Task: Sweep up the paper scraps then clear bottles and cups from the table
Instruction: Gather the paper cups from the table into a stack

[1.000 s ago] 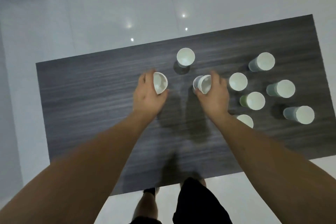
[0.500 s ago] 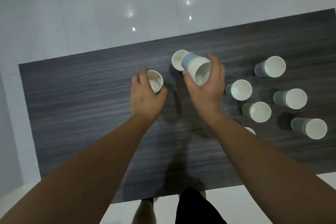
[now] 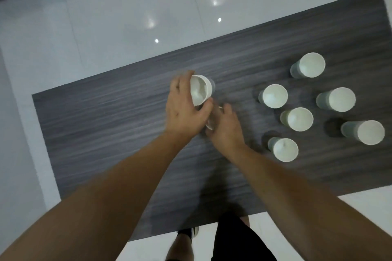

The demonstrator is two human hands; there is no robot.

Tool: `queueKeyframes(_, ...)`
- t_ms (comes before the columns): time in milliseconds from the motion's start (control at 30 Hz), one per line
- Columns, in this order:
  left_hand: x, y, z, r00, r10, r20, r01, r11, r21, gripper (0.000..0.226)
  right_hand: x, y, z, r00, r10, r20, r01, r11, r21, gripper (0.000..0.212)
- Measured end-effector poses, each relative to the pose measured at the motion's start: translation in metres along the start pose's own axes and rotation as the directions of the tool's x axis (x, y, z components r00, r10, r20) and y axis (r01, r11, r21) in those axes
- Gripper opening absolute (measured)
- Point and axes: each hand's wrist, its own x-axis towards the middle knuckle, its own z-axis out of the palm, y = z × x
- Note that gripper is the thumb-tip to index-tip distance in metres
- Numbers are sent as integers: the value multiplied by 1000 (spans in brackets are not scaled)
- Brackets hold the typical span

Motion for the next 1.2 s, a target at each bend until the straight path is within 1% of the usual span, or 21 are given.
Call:
queueKeyframes(67, -2, 27, 15, 989, 124, 81, -123, 992, -21, 71, -30, 18, 5, 1000, 17, -17, -16, 998, 55, 55)
queueKeyframes(133, -6, 53, 33, 957, 242, 161, -236, 970, -56, 71, -56, 37, 9, 995, 87, -48, -82, 992, 95, 54)
queueKeyframes(200, -10, 76, 54, 925, 316, 210, -303, 949, -91, 70, -78, 52, 9, 983, 171, -72, -161, 979, 123, 60)
queueKeyframes(267, -13, 94, 76, 900, 350, 260, -337, 937, -96, 70, -99, 66, 5, 969, 217, -115, -195, 965, 175, 71)
queueKeyframes(367, -12, 108, 110, 866, 340, 367, -370, 929, 13, 69, -127, 82, -18, 934, 269, -237, -183, 927, 328, 72)
queueKeyframes(400, -12, 108, 119, 855, 324, 404, -381, 922, 67, 68, -137, 86, -28, 905, 300, -301, -187, 917, 354, 72)
queueKeyframes(500, -14, 100, 139, 842, 230, 487, -371, 904, 213, 69, -162, 99, -56, 787, 371, -493, -180, 902, 392, 74)
queueKeyframes(567, -18, 96, 147, 834, 201, 514, -368, 897, 245, 72, -165, 111, -76, 722, 384, -576, -138, 895, 424, 72)
queueKeyframes(633, -23, 94, 154, 821, 204, 533, -381, 891, 247, 73, -152, 125, -92, 686, 378, -621, -87, 890, 447, 67)
queueKeyframes(700, -29, 91, 157, 836, 164, 524, -346, 899, 270, 72, -127, 138, -102, 678, 370, -635, -77, 895, 439, 66)
queueKeyframes(733, -34, 90, 157, 847, 136, 515, -315, 907, 279, 71, -113, 145, -105, 696, 363, -619, -105, 905, 412, 67)
queueKeyframes(767, -40, 88, 155, 856, 117, 504, -291, 914, 282, 70, -98, 151, -106, 738, 353, -575, -149, 916, 371, 68)
queueKeyframes(833, -54, 88, 145, 883, 120, 453, -262, 928, 265, 71, -73, 164, -102, 838, 345, -422, -243, 930, 277, 71)
queueKeyframes(867, -63, 88, 139, 901, 145, 408, -261, 933, 246, 71, -64, 169, -99, 867, 353, -352, -275, 928, 253, 72)
queueKeyframes(900, -71, 90, 132, 914, 190, 359, -280, 934, 221, 70, -58, 173, -97, 877, 364, -314, -291, 922, 256, 72)
queueKeyframes(933, -80, 93, 126, 914, 248, 321, -318, 929, 188, 69, -53, 177, -95, 874, 376, -306, -296, 914, 277, 71)
queueKeyframes(1000, -98, 100, 114, 879, 371, 301, -418, 902, 108, 67, -50, 181, -94, 848, 415, -330, -304, 890, 339, 70)
queueKeyframes(1067, -115, 104, 108, 826, 466, 317, -502, 864, 38, 66, -58, 185, -93, 783, 488, -386, -324, 850, 417, 72)
queueKeyframes(1133, -127, 105, 112, 792, 489, 367, -522, 853, -10, 67, -80, 191, -89, 699, 560, -444, -336, 806, 487, 73)
queueKeyframes(1200, -135, 105, 125, 767, 474, 432, -520, 854, -14, 67, -108, 198, -82, 657, 593, -465, -335, 783, 524, 72)
